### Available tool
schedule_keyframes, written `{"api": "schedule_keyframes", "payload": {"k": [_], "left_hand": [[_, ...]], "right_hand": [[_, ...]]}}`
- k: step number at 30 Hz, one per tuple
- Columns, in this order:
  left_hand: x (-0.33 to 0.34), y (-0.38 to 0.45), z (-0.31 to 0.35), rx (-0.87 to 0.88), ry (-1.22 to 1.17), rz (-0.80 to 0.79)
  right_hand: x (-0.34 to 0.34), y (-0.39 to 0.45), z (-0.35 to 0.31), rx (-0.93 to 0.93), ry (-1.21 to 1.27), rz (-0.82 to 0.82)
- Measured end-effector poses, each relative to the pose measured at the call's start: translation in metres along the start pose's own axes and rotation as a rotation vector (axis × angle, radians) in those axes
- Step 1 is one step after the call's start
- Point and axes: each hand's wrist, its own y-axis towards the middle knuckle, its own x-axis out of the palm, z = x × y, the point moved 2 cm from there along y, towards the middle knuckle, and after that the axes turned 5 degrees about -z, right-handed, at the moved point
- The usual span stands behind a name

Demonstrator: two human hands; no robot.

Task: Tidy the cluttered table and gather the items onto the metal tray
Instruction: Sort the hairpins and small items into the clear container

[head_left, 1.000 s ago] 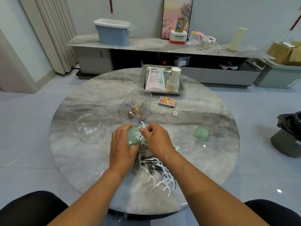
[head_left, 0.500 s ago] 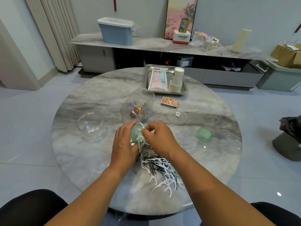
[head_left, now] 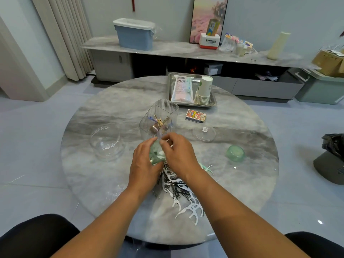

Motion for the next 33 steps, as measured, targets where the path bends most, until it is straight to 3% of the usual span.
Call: {"api": "schedule_keyframes", "payload": {"k": [5,7,11,16,20,23,28,31,33], "left_hand": [[-0.005,0.008,-0.008,-0.243,-0.224,0.128],[-0.008,0.010,-0.011,-0.288,-0.273,0.163],[-0.011,0.009,-0.014,-0.357,-0.286,0.223],[-0.010,0.007,-0.010,-0.333,-0.325,0.193],[-0.014,0.006,-0.007,-0.191,0.025,0.074],[-0.018,0.006,-0.007,-0.136,0.241,0.025],[-0.014,0.007,-0.011,-0.188,0.265,-0.038],[-0.010,0.005,-0.007,-0.086,0.261,-0.027],[-0.007,0.004,-0.005,-0.040,0.235,-0.012]], "right_hand": [[-0.016,-0.003,0.013,0.077,0.147,0.210],[-0.021,-0.005,0.024,0.169,0.106,0.116],[-0.004,-0.014,0.035,0.281,-0.195,-0.232],[0.026,-0.021,0.030,0.241,-0.469,-0.307],[0.030,-0.018,0.033,0.254,-0.412,-0.306],[0.023,-0.018,0.036,0.284,-0.239,-0.228],[-0.005,-0.012,0.029,0.418,0.391,0.063],[-0.014,-0.006,0.015,0.378,0.835,0.093],[-0.013,-0.003,0.009,0.324,0.825,0.044]]}}
